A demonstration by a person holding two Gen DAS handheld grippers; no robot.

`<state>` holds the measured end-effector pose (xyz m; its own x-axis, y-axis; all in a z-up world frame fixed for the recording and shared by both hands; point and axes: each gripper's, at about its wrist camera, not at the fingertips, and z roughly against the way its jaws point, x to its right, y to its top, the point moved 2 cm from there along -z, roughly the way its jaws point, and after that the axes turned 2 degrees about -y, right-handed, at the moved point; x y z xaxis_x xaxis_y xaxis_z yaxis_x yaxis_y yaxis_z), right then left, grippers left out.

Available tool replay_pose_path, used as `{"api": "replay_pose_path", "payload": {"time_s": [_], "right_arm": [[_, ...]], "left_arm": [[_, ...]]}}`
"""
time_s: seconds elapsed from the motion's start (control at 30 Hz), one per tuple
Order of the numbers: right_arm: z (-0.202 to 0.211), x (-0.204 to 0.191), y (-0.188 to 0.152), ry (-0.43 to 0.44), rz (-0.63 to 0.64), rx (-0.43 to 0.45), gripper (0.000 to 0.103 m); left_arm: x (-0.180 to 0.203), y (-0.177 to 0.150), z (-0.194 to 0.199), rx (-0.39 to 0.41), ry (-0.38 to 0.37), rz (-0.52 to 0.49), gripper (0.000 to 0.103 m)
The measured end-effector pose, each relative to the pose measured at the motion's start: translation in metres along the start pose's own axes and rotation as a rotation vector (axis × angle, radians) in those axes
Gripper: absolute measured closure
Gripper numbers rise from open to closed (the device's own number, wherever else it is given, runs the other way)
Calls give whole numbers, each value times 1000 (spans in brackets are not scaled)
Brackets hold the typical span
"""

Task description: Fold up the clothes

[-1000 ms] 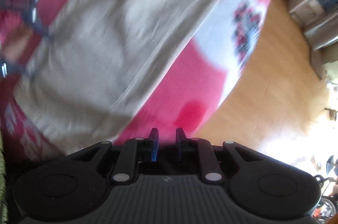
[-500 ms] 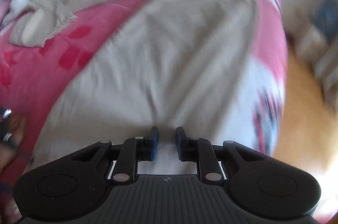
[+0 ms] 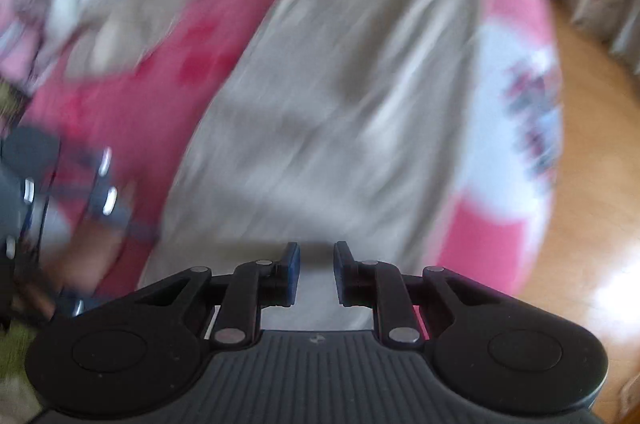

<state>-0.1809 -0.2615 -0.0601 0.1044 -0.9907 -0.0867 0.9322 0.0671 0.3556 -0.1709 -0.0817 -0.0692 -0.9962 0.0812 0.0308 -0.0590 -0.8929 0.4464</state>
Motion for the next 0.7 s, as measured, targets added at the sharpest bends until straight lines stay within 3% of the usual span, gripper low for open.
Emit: {"api": "replay_pose_path", "payload": {"time_s": [0.07, 0.17, 0.23, 0.3, 0.4, 0.53, 0.63, 0.7], "right_arm": [[7, -14, -20, 17, 49, -45, 82], [15, -16, -50, 103, -11, -185, 82], [26, -18, -59, 93, 20, -198, 85], [40, -11, -49, 69, -22, -152, 85], [56, 5, -24, 1, -66, 14, 85], [37, 17, 9, -71, -103, 144, 84], [12, 24, 1, -72, -126, 81, 84], [8, 23, -11, -65, -84, 16, 84]], "left_arm": [[-2, -2, 3, 7, 14, 13, 47], [-10, -2, 7, 36, 39, 56, 48], [-20, 4, 15, 80, 68, 92, 48], [-31, 11, 24, 129, 96, 125, 48], [-49, 29, 23, 171, 159, 165, 48], [-65, 48, 2, 176, 195, 222, 48], [-62, 40, -15, 133, 160, 259, 47], [-51, 31, -8, 151, 170, 217, 47]]}}
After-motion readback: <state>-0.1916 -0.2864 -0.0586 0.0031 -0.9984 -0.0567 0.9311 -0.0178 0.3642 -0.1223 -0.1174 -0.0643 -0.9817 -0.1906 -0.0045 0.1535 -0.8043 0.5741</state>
